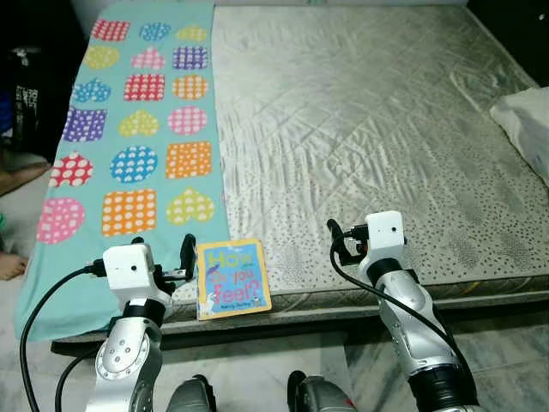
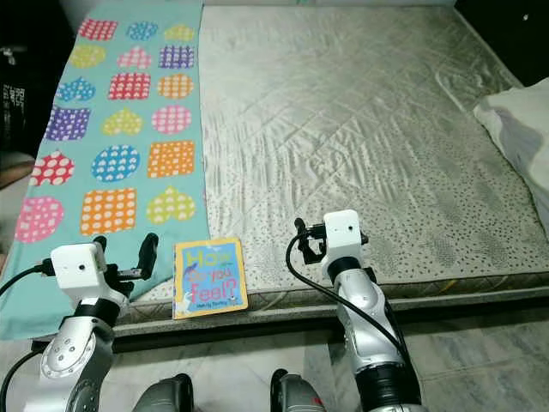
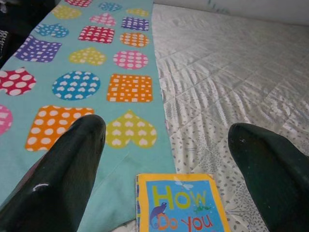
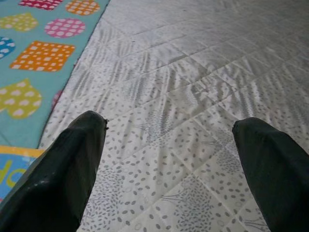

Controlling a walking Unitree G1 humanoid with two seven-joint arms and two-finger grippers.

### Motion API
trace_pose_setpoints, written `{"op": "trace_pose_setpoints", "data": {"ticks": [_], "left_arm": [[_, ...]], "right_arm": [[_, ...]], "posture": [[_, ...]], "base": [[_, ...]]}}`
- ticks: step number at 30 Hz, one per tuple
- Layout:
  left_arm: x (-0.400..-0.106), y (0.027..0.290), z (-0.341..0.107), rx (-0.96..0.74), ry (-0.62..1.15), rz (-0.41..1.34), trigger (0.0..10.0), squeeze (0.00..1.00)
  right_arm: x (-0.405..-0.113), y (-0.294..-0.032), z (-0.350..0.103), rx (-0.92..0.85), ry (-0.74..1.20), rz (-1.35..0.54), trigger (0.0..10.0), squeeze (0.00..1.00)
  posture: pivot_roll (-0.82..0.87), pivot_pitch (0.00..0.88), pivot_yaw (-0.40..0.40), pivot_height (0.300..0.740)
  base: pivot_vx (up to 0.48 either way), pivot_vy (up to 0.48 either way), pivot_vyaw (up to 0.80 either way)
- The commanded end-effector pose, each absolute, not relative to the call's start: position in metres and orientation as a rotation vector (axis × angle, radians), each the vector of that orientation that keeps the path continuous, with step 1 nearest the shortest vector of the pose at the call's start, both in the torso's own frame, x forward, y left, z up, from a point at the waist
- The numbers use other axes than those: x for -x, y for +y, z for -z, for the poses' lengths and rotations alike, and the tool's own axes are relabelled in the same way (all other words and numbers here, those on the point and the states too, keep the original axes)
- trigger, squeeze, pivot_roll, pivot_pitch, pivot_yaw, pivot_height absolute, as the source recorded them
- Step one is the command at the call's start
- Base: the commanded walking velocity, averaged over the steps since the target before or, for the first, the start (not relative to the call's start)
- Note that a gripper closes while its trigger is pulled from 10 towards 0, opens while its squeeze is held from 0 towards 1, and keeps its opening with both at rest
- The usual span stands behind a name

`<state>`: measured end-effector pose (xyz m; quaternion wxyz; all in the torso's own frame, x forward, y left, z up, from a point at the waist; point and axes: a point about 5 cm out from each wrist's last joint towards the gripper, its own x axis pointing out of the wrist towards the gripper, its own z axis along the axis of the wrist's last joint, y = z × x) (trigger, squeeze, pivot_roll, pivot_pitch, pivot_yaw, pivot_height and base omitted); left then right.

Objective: Clean up the room

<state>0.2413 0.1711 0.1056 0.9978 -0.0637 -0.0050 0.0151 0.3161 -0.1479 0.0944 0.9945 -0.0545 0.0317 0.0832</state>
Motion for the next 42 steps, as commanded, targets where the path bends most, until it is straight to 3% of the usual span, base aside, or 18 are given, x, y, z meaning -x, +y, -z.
{"op": "trace_pose_setpoints", "data": {"ticks": [1, 16, 42], "left_arm": [[-0.2383, 0.1713, -0.1039, 0.126, 0.004, -0.022, 10.0, 0.00], [-0.2386, 0.1704, -0.1041, 0.130, 0.004, -0.025, 10.0, 0.00], [-0.2378, 0.1684, -0.1051, 0.145, -0.008, -0.017, 10.0, 0.00]], "right_arm": [[-0.3145, -0.1505, -0.0928, 0.111, 0.076, -0.167, 10.0, 0.00], [-0.3149, -0.1498, -0.0920, 0.114, 0.083, -0.183, 10.0, 0.00], [-0.3151, -0.1452, -0.0878, 0.133, 0.112, -0.235, 10.0, 0.00]], "posture": [[0.10, 0.250, -0.024, 0.676], [0.10, 0.248, -0.028, 0.596], [0.10, 0.247, -0.037, 0.596]], "base": [[0.000, 0.000, 0.00], [0.000, 0.000, 0.00], [0.020, 0.000, 0.00]]}}
